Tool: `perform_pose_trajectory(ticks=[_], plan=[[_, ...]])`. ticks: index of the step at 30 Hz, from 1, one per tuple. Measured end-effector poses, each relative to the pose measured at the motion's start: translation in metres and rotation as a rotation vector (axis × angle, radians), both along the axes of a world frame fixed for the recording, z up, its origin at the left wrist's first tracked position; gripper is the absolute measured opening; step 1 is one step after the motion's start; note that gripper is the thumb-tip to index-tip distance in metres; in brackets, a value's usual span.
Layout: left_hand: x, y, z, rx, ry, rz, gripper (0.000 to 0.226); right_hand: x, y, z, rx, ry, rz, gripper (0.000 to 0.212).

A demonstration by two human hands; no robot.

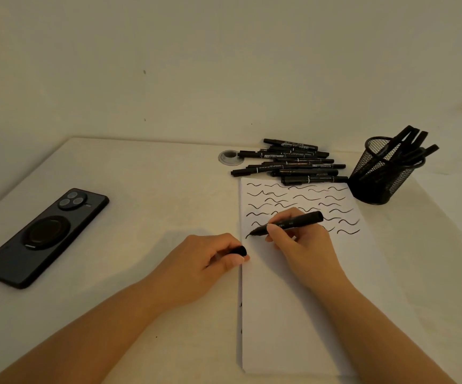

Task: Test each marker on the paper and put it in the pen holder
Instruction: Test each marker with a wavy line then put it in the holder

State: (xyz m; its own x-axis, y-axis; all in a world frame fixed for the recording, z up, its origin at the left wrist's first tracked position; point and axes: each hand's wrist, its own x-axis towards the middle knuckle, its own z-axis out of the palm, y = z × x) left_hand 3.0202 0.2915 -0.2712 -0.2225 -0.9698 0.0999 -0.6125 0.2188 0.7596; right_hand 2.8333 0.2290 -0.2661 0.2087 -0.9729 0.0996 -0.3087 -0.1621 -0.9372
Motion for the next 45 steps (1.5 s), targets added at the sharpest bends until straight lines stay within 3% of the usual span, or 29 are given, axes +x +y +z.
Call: perform_pose_trajectory(ticks=[5, 10, 16, 20, 24, 29, 36, 40, 45], plan=[[0.001, 0.001, -0.001, -0.012, 0.005, -0.001, 0.018, -0.006, -0.002, -0.001, -0.027, 0.007, -0.088, 0.016], [0.001, 0.000, -0.002, -0.028, 0.010, 0.041, 0.016, -0.018, -0.001, 0.007, -0.005, -0.245, -0.166, 0.016], [0.000, -0.001, -0.003, -0.037, 0.026, 0.081, 0.011, -0.014, 0.006, 0.012, 0.141, -0.427, 0.072, 0.031], [0.000, -0.001, -0.003, -0.040, 0.025, 0.084, 0.011, -0.012, 0.010, 0.012, 0.196, -0.490, 0.201, 0.012], [-0.001, 0.000, -0.001, -0.024, 0.019, 0.079, 0.003, -0.010, 0.012, 0.013, 0.204, -0.473, 0.224, 0.006], [-0.001, -0.001, -0.001, -0.027, 0.005, 0.081, 0.009, -0.009, 0.014, 0.013, 0.205, -0.425, 0.228, 0.022], [-0.002, -0.001, -0.001, -0.032, -0.033, 0.087, 0.014, -0.008, 0.018, 0.013, 0.149, -0.332, 0.280, 0.022], [-0.004, 0.002, 0.003, -0.118, -0.060, 0.073, 0.018, -0.007, 0.021, 0.014, 0.101, -0.313, 0.315, 0.015], [-0.016, 0.011, 0.011, -0.296, -0.153, 0.029, 0.027, -0.005, 0.024, 0.011, 0.071, -0.384, 0.274, 0.026]])
